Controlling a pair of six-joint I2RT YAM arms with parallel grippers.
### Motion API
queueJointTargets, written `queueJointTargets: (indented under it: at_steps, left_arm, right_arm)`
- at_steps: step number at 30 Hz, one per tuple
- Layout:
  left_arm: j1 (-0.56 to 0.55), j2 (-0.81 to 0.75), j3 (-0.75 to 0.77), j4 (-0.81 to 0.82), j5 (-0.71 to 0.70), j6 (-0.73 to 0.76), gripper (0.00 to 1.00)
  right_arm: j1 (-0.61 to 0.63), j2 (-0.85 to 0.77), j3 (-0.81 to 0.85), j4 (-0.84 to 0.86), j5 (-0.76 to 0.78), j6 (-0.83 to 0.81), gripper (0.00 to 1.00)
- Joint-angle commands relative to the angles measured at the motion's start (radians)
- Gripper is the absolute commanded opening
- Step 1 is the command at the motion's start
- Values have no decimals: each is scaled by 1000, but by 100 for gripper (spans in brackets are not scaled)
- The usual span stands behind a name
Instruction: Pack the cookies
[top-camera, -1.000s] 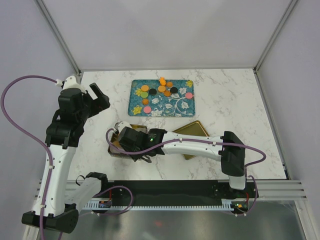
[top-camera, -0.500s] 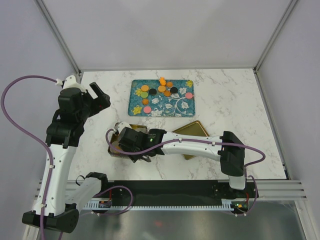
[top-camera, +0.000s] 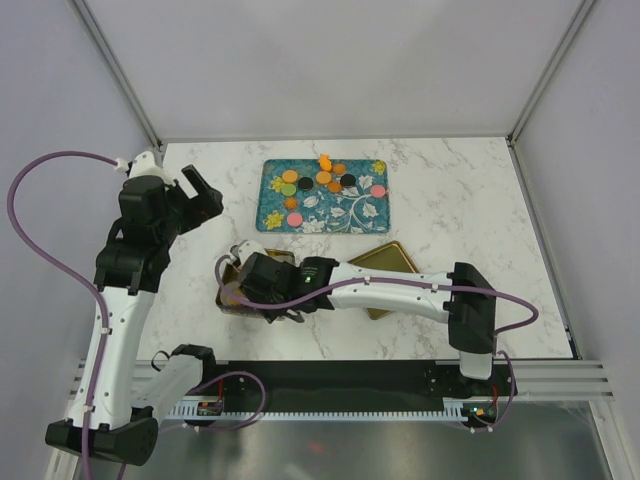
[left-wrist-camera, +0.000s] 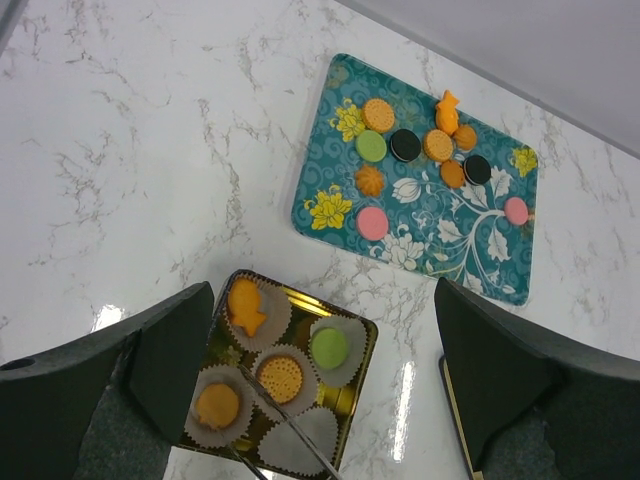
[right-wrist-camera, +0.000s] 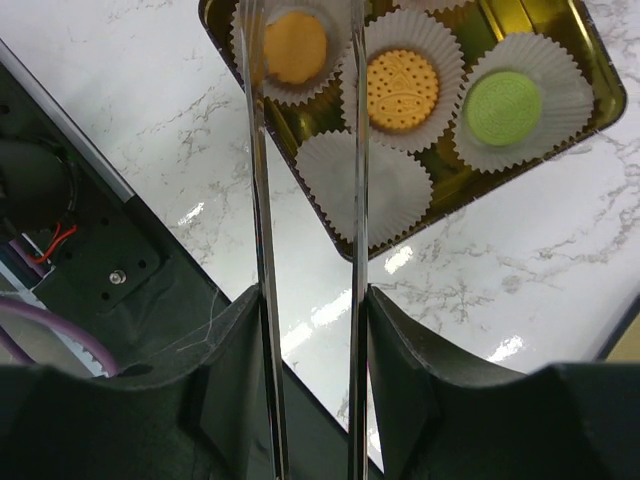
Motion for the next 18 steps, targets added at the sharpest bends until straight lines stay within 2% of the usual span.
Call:
queueJointTargets:
  at_steps: [1,9,18]
  left_arm:
    - [7,-2,-15,50,26,-36,100]
    - [7,-14,-72,86,98,-50,100]
    - [7,-54,-202,133,225,-35,98]
  right_arm:
    - [-25,-131,-25,27,41,4,50]
    - [-148,-271,-157,23,50,16,49]
    - [-473,-311,-257,26,88,-25,49]
